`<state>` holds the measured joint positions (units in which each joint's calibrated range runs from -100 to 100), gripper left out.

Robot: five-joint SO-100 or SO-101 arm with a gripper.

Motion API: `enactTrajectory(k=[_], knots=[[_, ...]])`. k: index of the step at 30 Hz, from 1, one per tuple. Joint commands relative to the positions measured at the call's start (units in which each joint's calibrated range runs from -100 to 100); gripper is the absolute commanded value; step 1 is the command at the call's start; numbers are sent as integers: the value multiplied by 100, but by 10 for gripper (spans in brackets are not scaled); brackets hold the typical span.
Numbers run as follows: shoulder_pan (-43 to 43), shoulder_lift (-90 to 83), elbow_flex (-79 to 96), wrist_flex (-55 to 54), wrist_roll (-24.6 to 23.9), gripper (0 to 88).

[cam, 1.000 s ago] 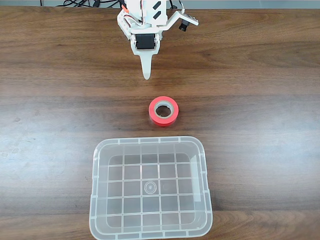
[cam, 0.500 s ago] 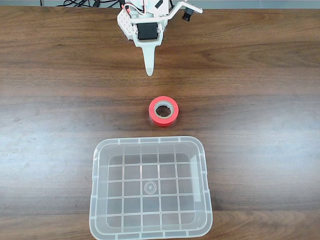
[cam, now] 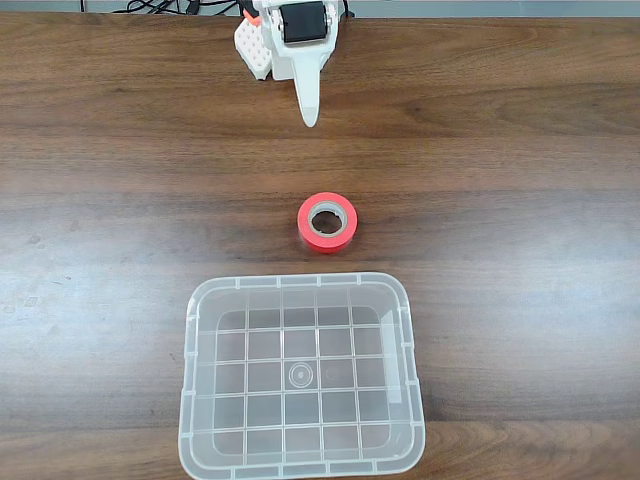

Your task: Grab the tape and place it in the box.

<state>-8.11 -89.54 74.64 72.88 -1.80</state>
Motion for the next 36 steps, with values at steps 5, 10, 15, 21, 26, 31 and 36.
enactTrajectory(k=[5,10,15,21,26,31,36], knots=[[-110,3113,-2589,75,154,13],[-118,4303,-3517,-2,702,13],[-125,4979,-3509,-430,618,13],[-96,5856,-2983,-1141,560,13],[-52,6476,-2755,-1620,560,13],[-66,6878,-2738,-1732,560,14],[-44,6991,-2729,-1672,560,83]])
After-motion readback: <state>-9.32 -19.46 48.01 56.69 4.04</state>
